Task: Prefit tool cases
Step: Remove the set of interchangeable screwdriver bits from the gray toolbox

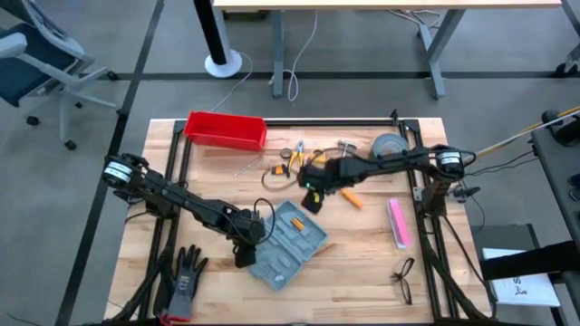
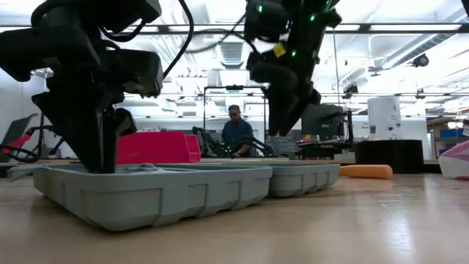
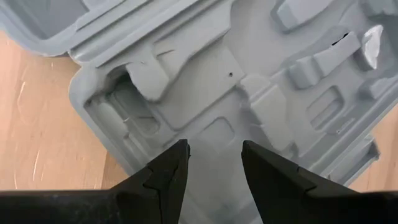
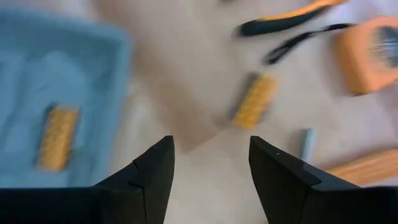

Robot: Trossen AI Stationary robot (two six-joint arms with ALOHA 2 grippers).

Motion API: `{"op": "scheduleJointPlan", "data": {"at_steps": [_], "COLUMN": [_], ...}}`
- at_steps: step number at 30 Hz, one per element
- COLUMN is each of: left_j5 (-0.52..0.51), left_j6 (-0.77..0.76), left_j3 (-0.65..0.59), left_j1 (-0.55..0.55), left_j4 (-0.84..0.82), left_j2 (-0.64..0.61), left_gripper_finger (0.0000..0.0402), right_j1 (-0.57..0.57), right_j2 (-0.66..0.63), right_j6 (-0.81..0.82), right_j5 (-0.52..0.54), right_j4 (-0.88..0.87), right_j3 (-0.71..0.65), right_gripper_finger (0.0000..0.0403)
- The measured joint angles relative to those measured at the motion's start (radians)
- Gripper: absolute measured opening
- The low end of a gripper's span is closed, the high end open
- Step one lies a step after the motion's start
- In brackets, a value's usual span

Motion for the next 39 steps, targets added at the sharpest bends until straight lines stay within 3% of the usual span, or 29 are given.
{"op": "scheduleJointPlan", "data": {"at_steps": [9,21,39], "left_j5": [-0.005,-0.008,-0.02], "left_j6": [0.005,-0.003,-0.013], "left_j3": [0.0,-0.001,-0.001], "left_j1": [0.0,0.0,0.0], "left_j4": [-0.011,-0.011,-0.004], "left_j2": [0.0,0.0,0.0], "left_gripper_finger": [0.0158,0.0158,0.0158], "right_j1": [0.173,0.181,0.207], "right_j2": [0.0,0.101,0.233], "right_j6": [0.064,0.183,0.227], "right_j5": [-0.024,-0.103,-0.106], "right_j4": [0.134,0.152,0.068], "right_j3": [-0.001,0.055,0.174], "right_gripper_finger": [0.0173,0.0185,0.0186]}}
